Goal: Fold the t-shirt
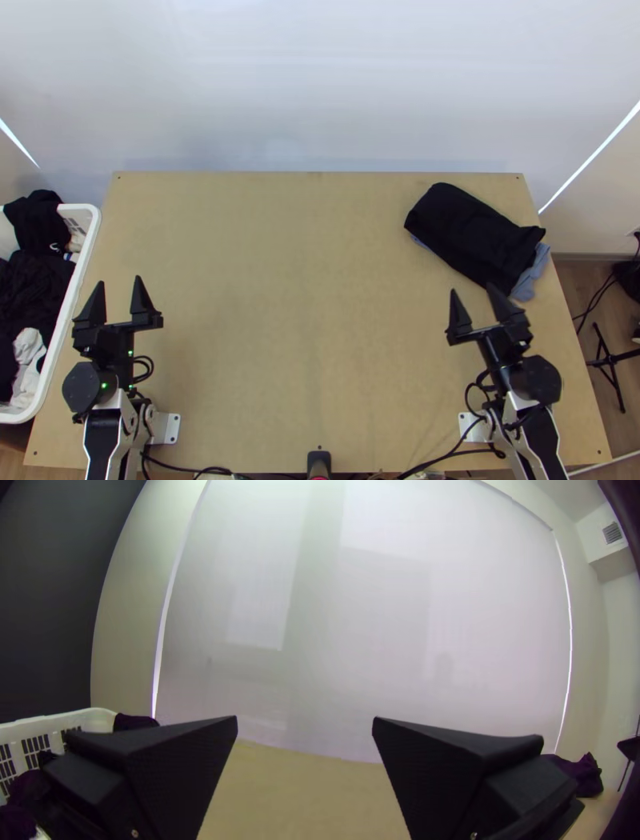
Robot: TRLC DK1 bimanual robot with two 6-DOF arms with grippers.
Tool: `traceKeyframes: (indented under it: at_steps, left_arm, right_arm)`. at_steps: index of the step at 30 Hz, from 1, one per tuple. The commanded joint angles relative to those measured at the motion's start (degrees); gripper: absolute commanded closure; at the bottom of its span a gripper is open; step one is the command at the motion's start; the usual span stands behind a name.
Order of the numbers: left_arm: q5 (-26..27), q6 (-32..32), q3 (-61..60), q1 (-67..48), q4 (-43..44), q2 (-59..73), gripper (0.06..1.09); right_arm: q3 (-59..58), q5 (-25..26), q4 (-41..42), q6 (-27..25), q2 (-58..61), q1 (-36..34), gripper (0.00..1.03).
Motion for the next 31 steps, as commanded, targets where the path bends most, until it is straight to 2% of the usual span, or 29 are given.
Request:
traceKeyframes:
  at_steps: [1,5,8,31]
  left_arm:
    - [0.0,-3.0,-1.7,-0.2,-9.7,-1.8,0.1]
    - [0.0,-2.1,-1.6,0.1,-11.9,-1.8,0.1]
    - [0.5,1.0,-1.3,1.2,-13.9,-1.1,0.1]
    - [1.0,0.9,-1.3,1.1,-13.8,-1.8,0.1]
  right_arm:
    - [-1.1,0.2,-5.7,3.5,-2.7,2.5,0.04]
    - [-1.1,0.2,-5.7,3.3,-2.7,1.8,0.04]
    - [-1.1,0.2,-5.7,3.3,-2.7,1.8,0.04]
    - [-1.1,0.2,-5.7,3.3,-2.7,1.8,0.04]
